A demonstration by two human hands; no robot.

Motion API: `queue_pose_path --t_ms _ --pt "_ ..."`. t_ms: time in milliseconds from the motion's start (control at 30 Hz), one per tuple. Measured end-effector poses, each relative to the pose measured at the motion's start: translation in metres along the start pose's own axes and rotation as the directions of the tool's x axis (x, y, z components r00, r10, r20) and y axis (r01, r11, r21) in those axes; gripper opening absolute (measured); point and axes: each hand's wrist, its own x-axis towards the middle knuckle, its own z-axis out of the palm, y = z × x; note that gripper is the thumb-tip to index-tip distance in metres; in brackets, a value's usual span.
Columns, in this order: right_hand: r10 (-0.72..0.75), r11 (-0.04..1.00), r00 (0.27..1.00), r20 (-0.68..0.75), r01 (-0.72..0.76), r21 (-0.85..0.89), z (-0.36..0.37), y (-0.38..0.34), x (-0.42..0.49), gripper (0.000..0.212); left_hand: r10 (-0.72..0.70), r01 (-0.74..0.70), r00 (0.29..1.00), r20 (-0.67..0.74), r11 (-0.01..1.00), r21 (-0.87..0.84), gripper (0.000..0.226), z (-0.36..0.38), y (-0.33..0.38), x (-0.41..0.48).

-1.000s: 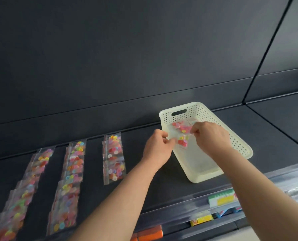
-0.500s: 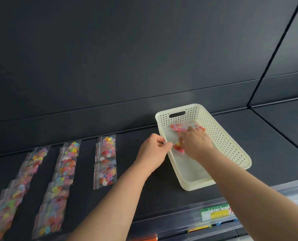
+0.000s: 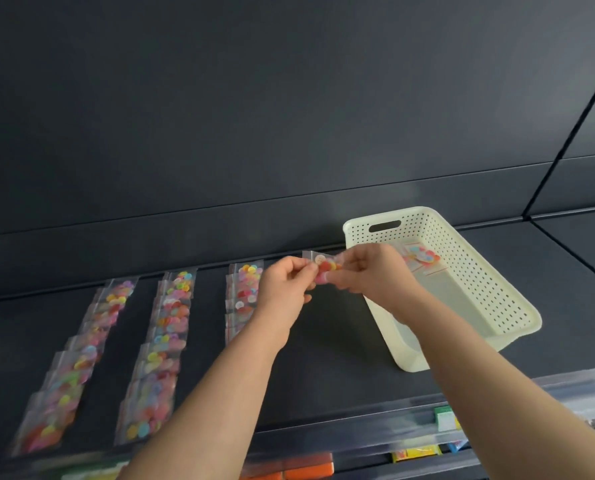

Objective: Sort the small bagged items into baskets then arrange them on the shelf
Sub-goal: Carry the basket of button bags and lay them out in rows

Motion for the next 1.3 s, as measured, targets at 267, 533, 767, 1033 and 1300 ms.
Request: queue_pose_path --t_ms 267,533,767,1033,1300 --pt "0.148 0.957 0.979 0.143 -0.178 0.227 0.057 -0.012 -0.010 0.013 -0.072 0.075 0.995 -0.070 0.996 0.047 0.011 -0.061 -0.027 -0.013" --pt "0.318 0.846 0.948 -0.001 -0.283 0.452 0.102 -0.018 -0.020 0.012 -0.105 0.111 0.991 -0.083 0.991 0.072 0.016 -0.092 -0.035 -0.028" --pt "0.154 0.987 0.972 0.180 -0.158 0.010 0.116 0.000 -0.035 0.008 -0.166 0.180 0.984 -0.069 0.934 0.310 0.009 -0.125 -0.052 -0.042" --pt "0.060 0.931 0.998 -0.001 -0.056 -0.361 0.138 0.016 -0.047 0.027 -0.133 0.154 0.988 -0.078 0.827 0.541 0.023 -0.127 -0.070 -0.046" --pt "0.025 0.925 0.993 -0.113 -0.066 -0.375 0.150 0.020 -0.048 0.033 -0.095 0.131 0.991 -0.092 0.787 0.602 0.025 -0.124 -0.081 -0.035"
